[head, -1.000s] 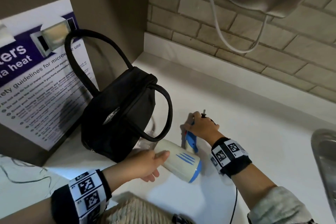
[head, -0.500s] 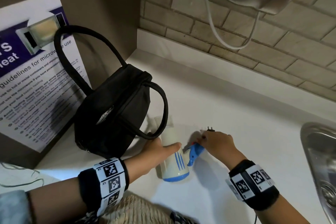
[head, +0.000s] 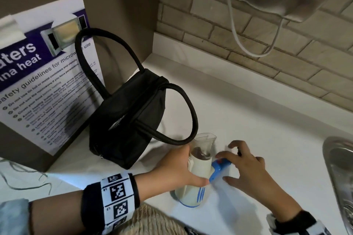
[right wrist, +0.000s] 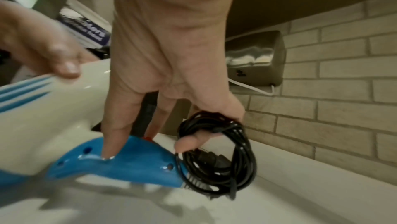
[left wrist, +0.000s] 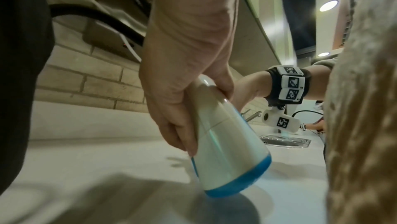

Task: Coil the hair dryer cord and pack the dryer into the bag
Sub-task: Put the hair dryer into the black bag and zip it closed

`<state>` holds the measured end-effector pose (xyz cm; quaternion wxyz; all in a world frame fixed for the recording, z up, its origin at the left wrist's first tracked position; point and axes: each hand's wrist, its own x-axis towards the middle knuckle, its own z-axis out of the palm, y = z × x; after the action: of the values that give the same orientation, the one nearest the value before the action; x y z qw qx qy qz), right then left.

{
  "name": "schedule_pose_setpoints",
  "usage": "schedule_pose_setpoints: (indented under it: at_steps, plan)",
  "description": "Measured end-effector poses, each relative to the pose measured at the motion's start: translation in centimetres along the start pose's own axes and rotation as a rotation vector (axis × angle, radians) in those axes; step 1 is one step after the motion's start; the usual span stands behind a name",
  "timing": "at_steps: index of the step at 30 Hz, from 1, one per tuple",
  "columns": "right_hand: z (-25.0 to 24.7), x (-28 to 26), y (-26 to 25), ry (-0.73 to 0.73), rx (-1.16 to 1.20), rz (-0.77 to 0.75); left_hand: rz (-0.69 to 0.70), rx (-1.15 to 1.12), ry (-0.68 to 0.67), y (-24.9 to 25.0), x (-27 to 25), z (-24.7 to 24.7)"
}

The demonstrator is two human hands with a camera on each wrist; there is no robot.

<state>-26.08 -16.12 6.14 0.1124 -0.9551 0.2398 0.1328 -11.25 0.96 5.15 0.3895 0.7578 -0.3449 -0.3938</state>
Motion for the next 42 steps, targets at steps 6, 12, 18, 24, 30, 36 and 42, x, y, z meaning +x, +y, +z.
schedule_pose_setpoints:
  at_steps: [6,12,18,24,30,36,42]
  plan:
    - [0.4,-1.7,-0.3,0.119,-0.34,-0.035,0.171,0.32,-0.051,3.7,-2.9,0.1]
    - [-2.9,-2.3,-1.5,0.361,-0.364,-0.041,0.319,0.406,0.033,8.0,-4.8,-2.4]
    - [-8.5,0.8,-4.1,0.522,-0.26,-0.308,0.486,0.362,0.161,12.1,-6.3,-8.5]
    - [-15.3,4.6,-8.3,0.716,-0.474,-0.37,0.514,0.185,0.406,11.4,-6.6,-14.7]
    - [-17.7,10.0,-11.3,0.784,-0.657,-0.324,0.19,0.335,0.743,3.5,-5.2,-17.3]
    - [-17.5,12.7,-14.0,0.704,-0.796,-0.432,0.004,0.413,0.687,-1.6,-3.3,-17.3]
    - [-17.3,13.3,-16.0,0.608,-0.825,-0.654,0.022,0.377,0.77,-3.0,-2.1,-18.3]
